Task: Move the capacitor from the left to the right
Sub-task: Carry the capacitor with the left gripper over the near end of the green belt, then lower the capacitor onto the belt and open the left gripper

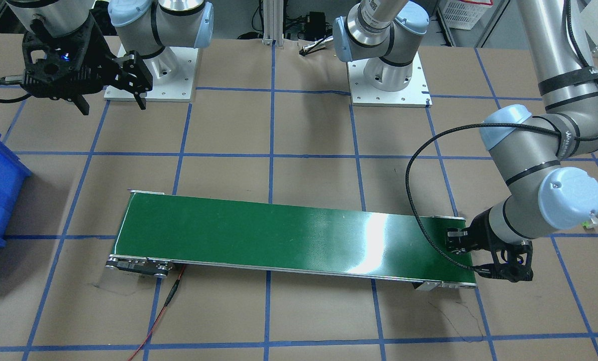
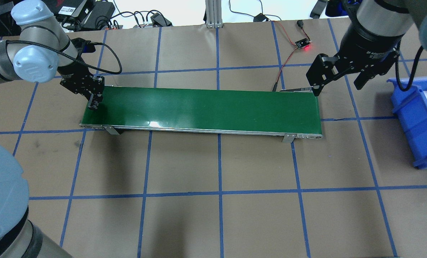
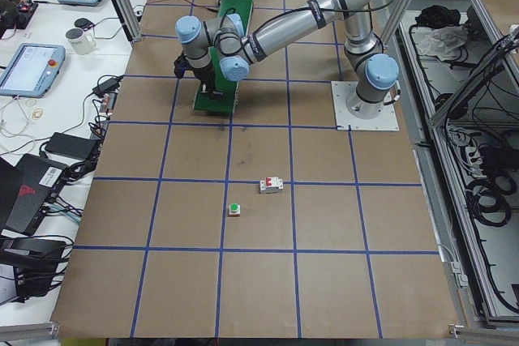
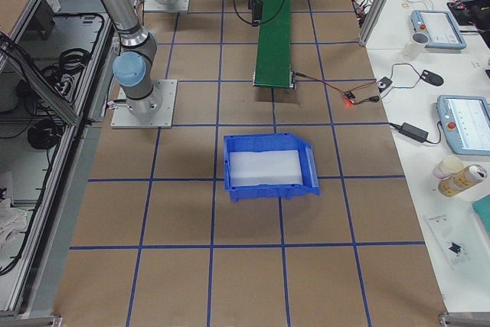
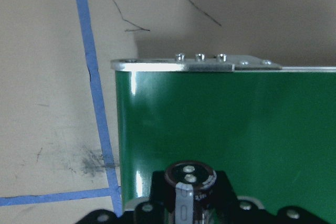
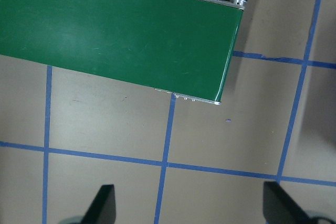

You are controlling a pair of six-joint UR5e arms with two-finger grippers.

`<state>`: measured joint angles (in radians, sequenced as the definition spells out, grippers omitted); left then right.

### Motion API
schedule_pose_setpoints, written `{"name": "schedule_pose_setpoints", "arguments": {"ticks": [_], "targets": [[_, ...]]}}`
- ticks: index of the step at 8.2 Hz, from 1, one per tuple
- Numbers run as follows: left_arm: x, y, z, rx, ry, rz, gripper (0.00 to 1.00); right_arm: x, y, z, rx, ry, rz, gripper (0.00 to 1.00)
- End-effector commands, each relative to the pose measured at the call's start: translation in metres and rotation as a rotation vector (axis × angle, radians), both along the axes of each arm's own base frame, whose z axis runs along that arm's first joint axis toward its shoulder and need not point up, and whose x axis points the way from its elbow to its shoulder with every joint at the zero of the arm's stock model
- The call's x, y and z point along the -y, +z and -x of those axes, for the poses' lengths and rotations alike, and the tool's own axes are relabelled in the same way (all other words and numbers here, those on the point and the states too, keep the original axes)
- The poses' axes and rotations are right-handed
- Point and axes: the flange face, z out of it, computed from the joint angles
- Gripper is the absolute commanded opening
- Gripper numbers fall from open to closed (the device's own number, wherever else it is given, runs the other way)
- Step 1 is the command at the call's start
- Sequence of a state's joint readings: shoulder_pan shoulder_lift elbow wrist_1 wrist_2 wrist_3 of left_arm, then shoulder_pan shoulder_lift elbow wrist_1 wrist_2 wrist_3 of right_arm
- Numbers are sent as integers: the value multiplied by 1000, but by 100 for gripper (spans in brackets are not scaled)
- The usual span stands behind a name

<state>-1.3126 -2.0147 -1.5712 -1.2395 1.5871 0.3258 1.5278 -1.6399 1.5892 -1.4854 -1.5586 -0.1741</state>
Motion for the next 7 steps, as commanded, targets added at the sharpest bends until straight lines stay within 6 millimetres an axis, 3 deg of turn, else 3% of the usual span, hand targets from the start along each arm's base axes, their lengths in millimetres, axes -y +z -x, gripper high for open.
{"name": "schedule_pose_setpoints", "arguments": {"ticks": [1,2,3,4,5,6,7], "targets": [[-2,-5,5,-8,-7,-8,0,-2,2,0,-3,5,4,100],[-3,-9,6,-7,-7,-4,8,-2,2,1,-6,4,4,100],[-3,-14,6,-5,-8,9,24,-2,2,1,-7,7,2,100],[4,-18,4,4,-8,55,50,-2,2,1,-6,6,4,100],[8,-18,12,-69,15,83,84,-2,2,1,-6,6,4,100],[8,-8,26,-115,76,99,100,-2,2,1,-6,7,4,100],[7,7,55,-106,59,108,100,-2,2,1,-6,7,4,100]]}}
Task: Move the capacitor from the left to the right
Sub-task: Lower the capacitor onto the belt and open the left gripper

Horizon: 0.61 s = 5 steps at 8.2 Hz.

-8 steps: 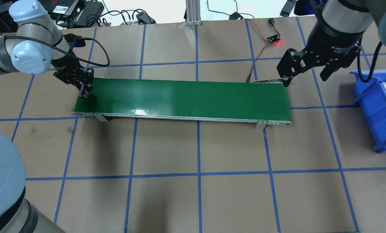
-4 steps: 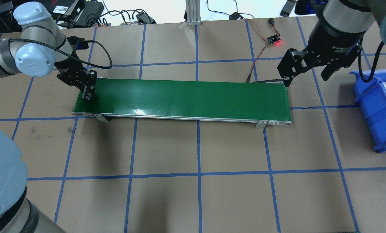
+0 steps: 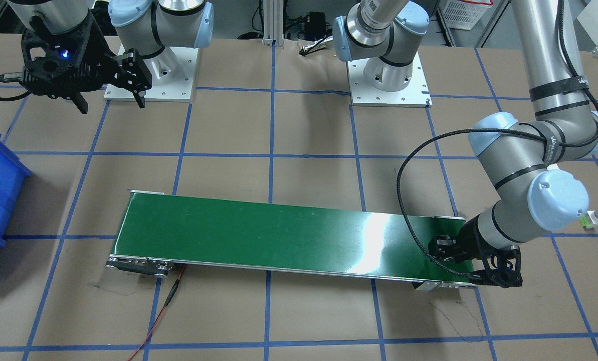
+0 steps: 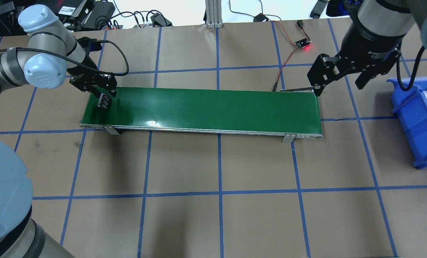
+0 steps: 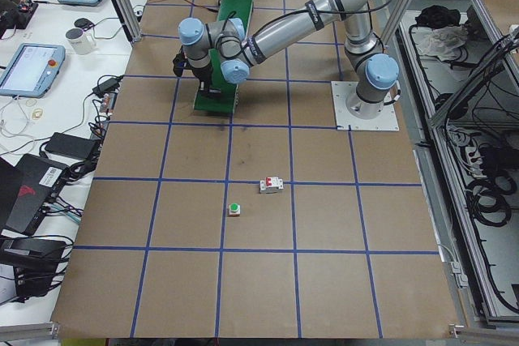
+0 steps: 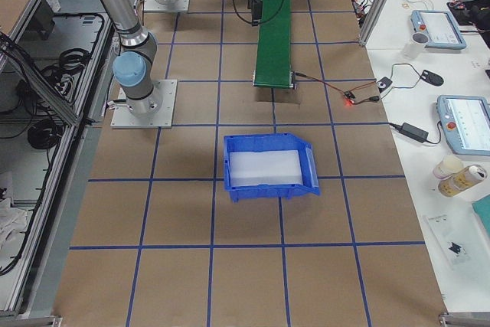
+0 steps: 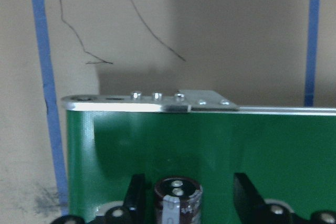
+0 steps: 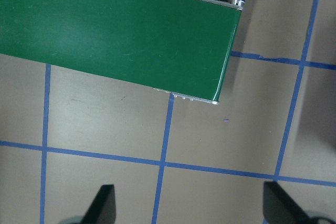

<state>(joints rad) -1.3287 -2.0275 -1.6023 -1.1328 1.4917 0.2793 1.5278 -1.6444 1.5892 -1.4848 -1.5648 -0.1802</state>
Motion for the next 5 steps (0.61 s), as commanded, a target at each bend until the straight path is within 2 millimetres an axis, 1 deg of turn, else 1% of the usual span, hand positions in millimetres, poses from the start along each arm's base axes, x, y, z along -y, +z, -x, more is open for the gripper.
{"name": "schedule_pose_setpoints", "arguments": {"ticks": [1,2,3,4,5], "targets": [[-10,31,55,-16,21,-7,100,0,0,0,-1,2,0,100],[-27,56,69,-9,23,-38,100,0,0,0,-1,2,0,100],[-48,88,68,32,22,-76,100,0,0,0,-1,2,0,100],[-71,129,68,69,18,-97,100,0,0,1,-3,2,-1,100],[-91,166,72,72,61,-113,100,1,-1,0,-4,2,-3,100]]}}
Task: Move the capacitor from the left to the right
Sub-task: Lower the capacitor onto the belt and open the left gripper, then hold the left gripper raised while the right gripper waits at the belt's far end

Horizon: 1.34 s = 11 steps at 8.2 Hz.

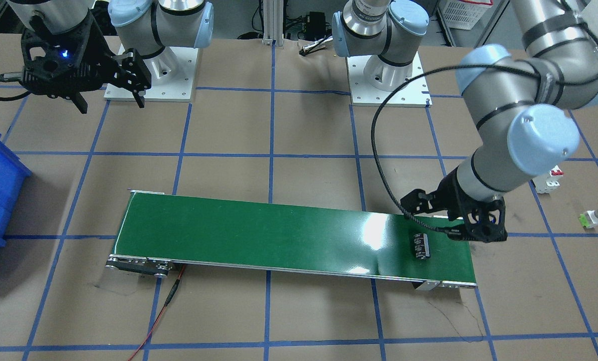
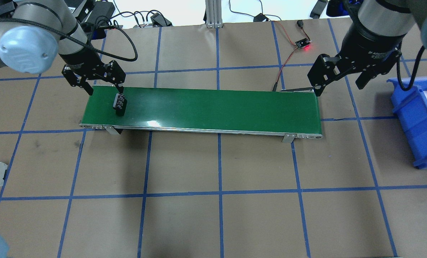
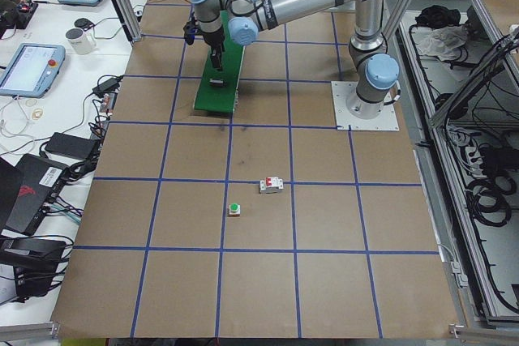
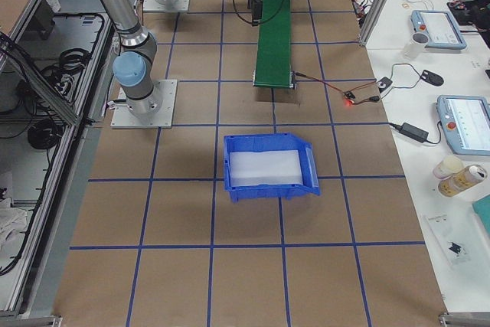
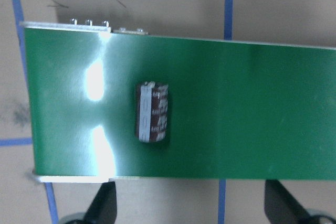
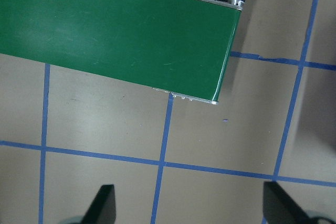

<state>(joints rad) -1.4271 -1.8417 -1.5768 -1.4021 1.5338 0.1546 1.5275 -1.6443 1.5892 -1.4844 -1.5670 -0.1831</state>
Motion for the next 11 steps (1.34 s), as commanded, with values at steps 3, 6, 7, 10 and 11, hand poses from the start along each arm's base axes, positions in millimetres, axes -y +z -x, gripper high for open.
{"name": "schedule_pose_setpoints", "arguments": {"ticks": [3,6,7,10,11], "targets": [[-99,144,96,71,68,4,100,32,-36,0,11,-11,-42,100],[-128,176,135,61,-20,114,100,115,-119,-3,78,-9,39,100],[-128,176,134,61,-51,113,100,127,-151,-9,141,-13,11,100],[-121,170,135,59,-64,127,100,124,-210,-9,170,-20,18,100],[-123,170,135,59,-65,127,100,121,-225,-9,199,-31,3,98]]}}
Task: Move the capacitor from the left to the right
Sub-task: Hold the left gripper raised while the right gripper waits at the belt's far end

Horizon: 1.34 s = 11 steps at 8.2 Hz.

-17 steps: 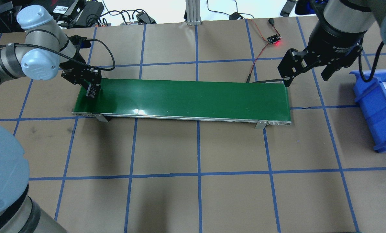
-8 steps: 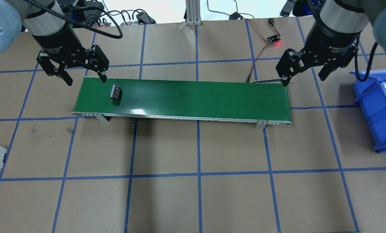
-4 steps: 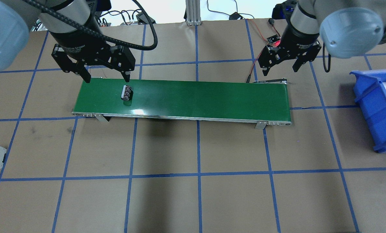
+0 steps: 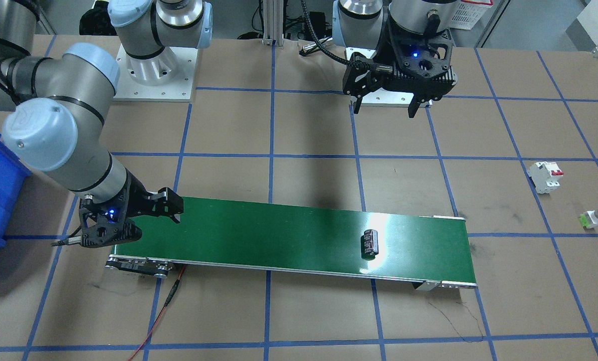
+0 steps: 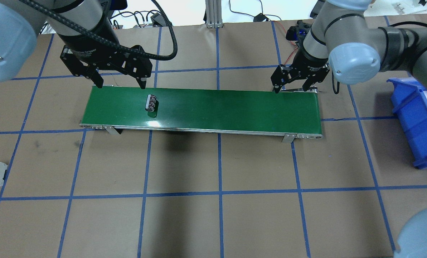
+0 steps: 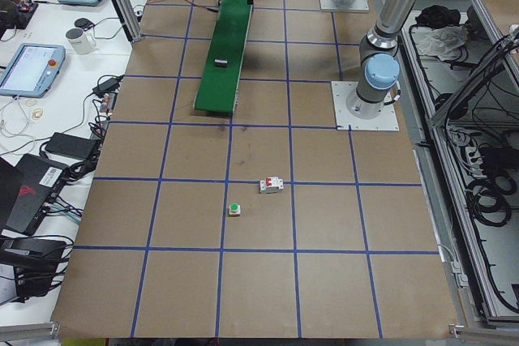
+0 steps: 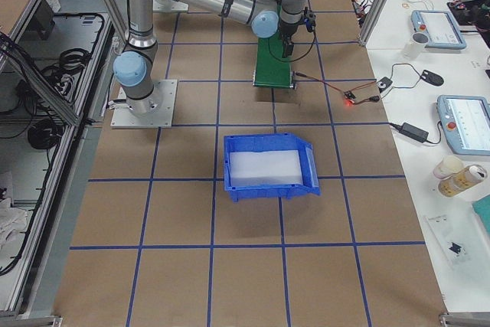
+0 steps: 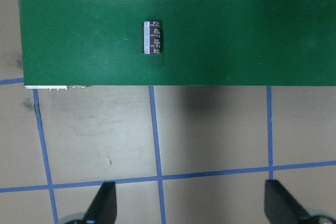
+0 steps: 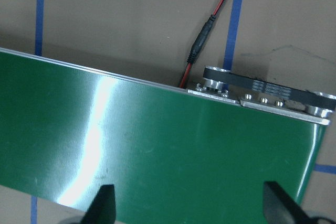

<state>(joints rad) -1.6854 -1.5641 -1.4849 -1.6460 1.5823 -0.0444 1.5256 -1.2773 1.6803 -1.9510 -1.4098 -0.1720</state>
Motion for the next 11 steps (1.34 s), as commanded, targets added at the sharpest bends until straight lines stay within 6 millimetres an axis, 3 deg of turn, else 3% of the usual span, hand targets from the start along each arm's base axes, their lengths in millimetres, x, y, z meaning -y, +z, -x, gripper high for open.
{"name": "schedule_pose_setpoints", "arguments": {"ticks": [1,11], "targets": [[-1,-2,0,0,-3,4,100,-7,-44,8,74,-33,-33,98],[-2,-1,0,-3,-3,5,100,-9,-54,17,93,-89,-66,100]]}}
